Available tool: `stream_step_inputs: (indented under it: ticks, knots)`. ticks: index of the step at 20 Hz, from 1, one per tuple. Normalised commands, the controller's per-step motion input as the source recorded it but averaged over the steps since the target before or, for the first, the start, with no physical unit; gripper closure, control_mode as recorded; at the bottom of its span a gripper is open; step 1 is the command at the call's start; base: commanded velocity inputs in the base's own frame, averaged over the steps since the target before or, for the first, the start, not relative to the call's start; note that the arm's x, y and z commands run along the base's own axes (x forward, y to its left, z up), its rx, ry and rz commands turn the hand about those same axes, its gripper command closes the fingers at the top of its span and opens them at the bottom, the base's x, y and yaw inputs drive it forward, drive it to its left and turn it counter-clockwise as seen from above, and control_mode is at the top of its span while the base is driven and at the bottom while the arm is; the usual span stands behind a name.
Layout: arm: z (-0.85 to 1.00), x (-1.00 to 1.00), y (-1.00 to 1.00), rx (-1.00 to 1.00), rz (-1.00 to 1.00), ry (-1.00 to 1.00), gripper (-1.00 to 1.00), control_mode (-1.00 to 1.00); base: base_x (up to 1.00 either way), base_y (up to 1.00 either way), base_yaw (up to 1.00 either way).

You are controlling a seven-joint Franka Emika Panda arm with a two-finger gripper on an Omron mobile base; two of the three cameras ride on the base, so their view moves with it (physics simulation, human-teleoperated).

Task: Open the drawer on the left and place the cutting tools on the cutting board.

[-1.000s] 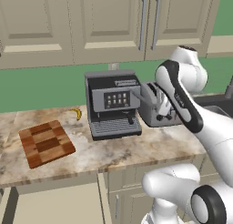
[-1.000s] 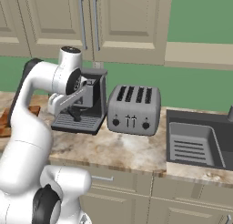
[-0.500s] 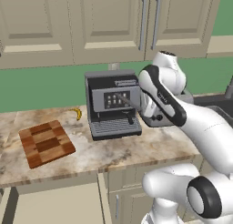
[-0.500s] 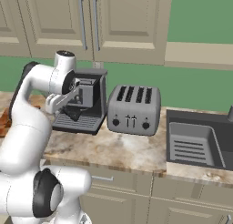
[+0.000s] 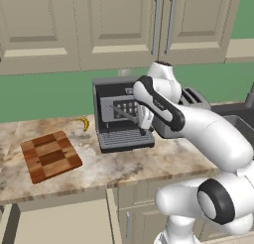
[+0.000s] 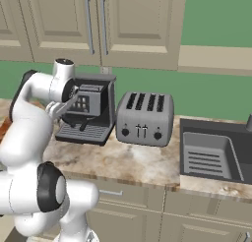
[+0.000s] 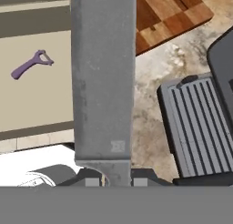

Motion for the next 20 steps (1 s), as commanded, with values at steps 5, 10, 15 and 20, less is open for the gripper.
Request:
stream_step_inputs:
  ticks: [5,10,15,20]
  knots:
    - [-0.16,0.33,0.44,0.00,0.05,0.00,1.00,-1.00,0.00,0.00,0.00]
    - [-0.15,0.30,0.43,0.00,0.04,-0.01,1.00,-1.00,0.00,0.00,0.00]
    - [-0.19,0.29,0.43,0.00,0.04,-0.01,1.00,-1.00,0.00,0.00,0.00]
    - [-0.28,0.19,0.40,-0.02,0.02,-0.03,1.00,-1.00,0.00,0.00,0.00]
